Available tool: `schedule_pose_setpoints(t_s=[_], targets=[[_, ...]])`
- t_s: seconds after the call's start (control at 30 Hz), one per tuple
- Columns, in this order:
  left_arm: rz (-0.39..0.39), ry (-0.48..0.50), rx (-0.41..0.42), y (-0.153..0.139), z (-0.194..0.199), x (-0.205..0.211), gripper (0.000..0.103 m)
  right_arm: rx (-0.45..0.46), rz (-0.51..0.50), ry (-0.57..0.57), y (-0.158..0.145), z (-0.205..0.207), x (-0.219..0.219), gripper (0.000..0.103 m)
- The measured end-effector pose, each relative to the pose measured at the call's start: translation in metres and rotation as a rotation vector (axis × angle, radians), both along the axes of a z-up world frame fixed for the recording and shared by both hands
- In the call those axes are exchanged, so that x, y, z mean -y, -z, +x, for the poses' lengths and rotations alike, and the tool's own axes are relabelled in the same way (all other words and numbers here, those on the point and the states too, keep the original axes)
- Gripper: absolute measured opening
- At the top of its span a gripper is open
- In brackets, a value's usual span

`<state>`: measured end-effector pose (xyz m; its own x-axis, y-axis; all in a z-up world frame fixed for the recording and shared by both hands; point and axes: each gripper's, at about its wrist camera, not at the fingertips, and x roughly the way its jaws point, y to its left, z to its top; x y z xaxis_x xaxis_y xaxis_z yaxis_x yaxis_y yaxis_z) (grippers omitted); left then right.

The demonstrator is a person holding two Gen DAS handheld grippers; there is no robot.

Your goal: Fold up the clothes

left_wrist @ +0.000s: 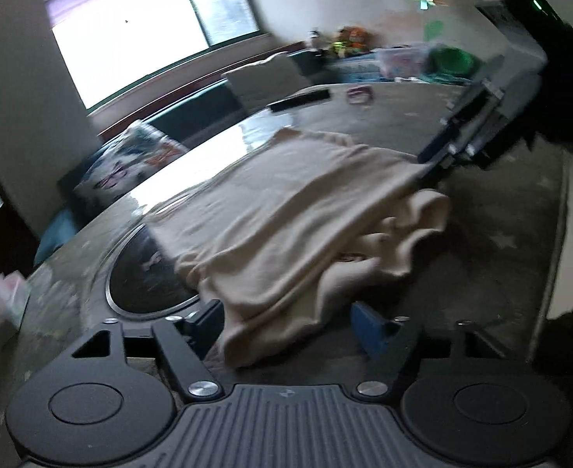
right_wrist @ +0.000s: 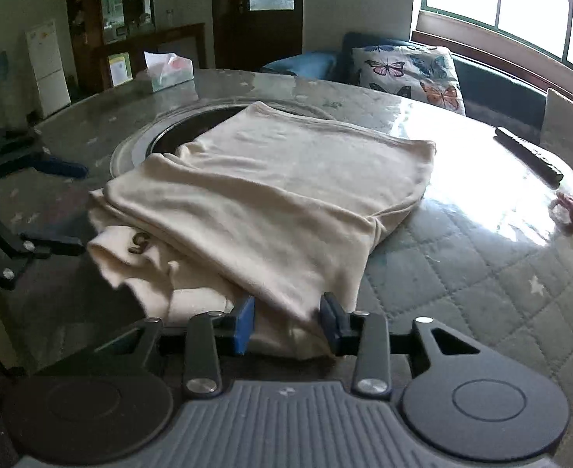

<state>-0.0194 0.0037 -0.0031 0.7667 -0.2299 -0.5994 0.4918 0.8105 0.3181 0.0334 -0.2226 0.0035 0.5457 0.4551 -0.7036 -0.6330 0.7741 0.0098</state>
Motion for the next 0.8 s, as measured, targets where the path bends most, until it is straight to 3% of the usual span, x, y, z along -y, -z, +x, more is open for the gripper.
schedule_pose_setpoints(t_s=[0.1,0.23,0.4,0.5,0.67,0.8], targets=[[0.007,0.042,-0.004,0.003,0.002,0.007,0.064,0.037,0.025,-0.006,-0.006,-0.002,-0.002,0.037],[0.009,0.084,-0.015,0.008,0.004,0.016,0.053,-0.013,0.021,-0.019,0.003,0.003,-0.008,0.037],[-0.007,0.113,-0.028,0.011,0.008,0.021,0.023,0.005,-0.004,-0.046,-0.004,-0.005,-0.002,0.039],[-0.038,0.101,-0.017,0.005,0.012,0.018,0.012,0.035,-0.032,-0.087,-0.009,-0.014,-0.001,0.053],[-0.118,0.047,-0.013,-0.015,0.029,0.009,0.01,0.105,-0.116,-0.194,-0.007,-0.028,-0.01,0.065],[-0.161,0.015,-0.021,-0.024,0.048,0.006,0.01,0.155,-0.157,-0.262,0.002,-0.03,-0.024,0.067]])
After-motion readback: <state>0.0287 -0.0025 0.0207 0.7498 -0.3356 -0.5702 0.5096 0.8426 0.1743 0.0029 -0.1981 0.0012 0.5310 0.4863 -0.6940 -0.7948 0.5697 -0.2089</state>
